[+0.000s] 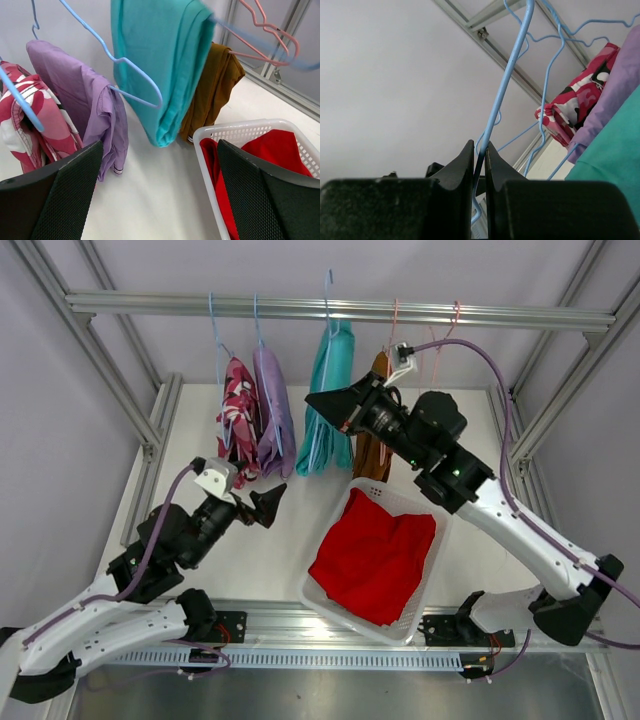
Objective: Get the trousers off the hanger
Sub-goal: Pick up the hanger from the clothesline.
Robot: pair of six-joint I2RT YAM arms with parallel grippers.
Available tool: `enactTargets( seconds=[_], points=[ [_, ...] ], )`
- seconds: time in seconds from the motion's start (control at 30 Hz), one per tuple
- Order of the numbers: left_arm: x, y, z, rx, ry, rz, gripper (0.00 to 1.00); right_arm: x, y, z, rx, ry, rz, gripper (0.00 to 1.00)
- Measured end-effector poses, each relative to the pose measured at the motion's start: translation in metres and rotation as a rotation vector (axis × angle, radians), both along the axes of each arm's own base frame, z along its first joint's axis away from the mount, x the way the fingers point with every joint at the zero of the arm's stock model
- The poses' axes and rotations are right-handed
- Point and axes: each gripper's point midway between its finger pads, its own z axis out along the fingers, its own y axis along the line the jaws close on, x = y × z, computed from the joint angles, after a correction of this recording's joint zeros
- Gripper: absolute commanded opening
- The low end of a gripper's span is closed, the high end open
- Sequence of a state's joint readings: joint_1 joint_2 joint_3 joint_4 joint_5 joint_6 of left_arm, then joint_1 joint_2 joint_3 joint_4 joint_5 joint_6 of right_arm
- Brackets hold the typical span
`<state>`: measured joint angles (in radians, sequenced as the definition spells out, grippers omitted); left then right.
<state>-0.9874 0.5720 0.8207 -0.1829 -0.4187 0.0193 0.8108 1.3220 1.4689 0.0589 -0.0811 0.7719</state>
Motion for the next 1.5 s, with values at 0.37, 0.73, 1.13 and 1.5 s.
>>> enactTargets(
  seconds=[0.37,0.73,1.13,1.5],
  points=[
    [-0.002,-0.016,-0.012,0.043,-0.02,-0.044,0.99,-0.016,-0.031,0.003,0.027,0.027,-0.074,0.0],
    [-0.001,-0.069,-0.033,0.111,-0.073,-0.153,0.99,-0.032,-0.033,0.003,0.05,0.05,-0.066,0.0],
    [0.034,-0.107,-0.073,0.277,-0.113,-0.093,0.99,-0.047,-0.041,0.004,0.039,0.06,-0.041,0.0],
    [0.064,-0.113,-0.097,0.395,-0.129,-0.012,0.99,-0.059,-0.04,0.001,0.018,0.063,0.011,0.0]
  ],
)
